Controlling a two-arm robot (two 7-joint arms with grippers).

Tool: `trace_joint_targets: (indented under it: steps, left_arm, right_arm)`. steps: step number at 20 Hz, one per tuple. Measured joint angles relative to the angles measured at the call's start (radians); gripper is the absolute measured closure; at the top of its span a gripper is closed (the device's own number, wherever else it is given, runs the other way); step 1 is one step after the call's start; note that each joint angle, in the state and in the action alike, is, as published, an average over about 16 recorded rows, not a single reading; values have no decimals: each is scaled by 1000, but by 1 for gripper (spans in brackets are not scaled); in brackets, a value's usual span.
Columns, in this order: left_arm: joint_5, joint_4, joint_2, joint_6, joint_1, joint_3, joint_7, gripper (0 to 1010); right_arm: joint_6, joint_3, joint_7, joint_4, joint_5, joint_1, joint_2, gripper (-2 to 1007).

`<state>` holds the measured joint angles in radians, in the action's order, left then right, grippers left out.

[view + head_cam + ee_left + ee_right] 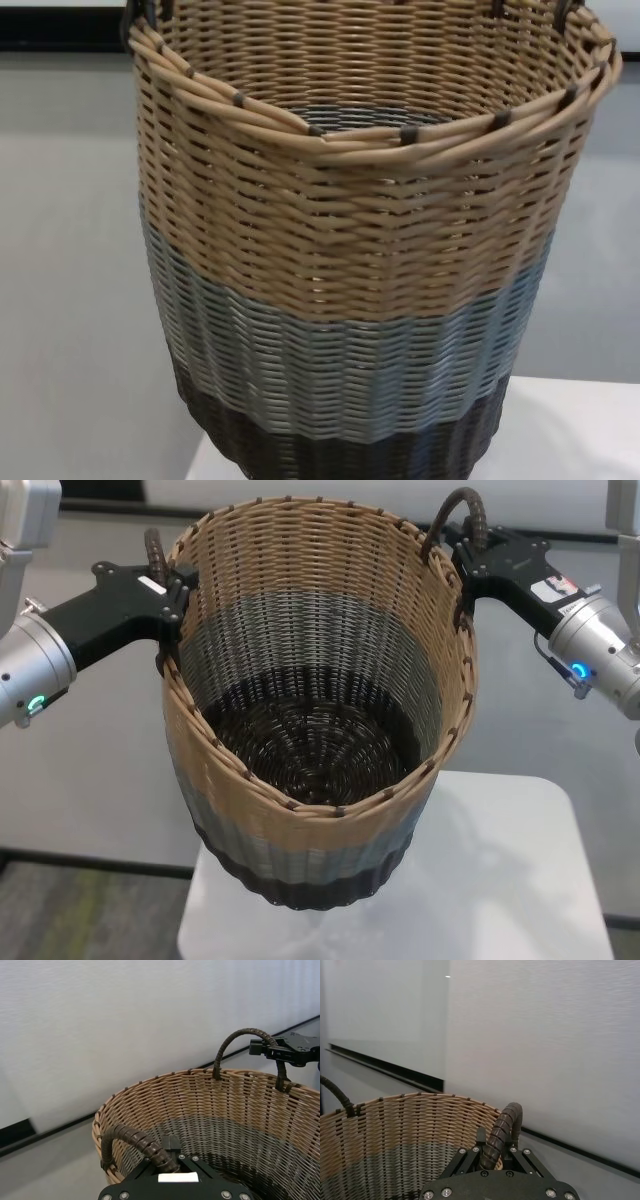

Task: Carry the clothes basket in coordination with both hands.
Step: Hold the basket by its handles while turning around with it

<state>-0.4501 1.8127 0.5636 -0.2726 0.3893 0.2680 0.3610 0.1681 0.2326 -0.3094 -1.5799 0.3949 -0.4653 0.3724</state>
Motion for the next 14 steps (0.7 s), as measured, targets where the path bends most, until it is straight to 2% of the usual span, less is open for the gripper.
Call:
trace_joint_targets:
  steps: [14]
  left_arm:
    - [0, 0, 0, 0, 0, 0, 0, 1009]
  right_arm:
    - [0, 0, 0, 0, 0, 0, 0, 833]
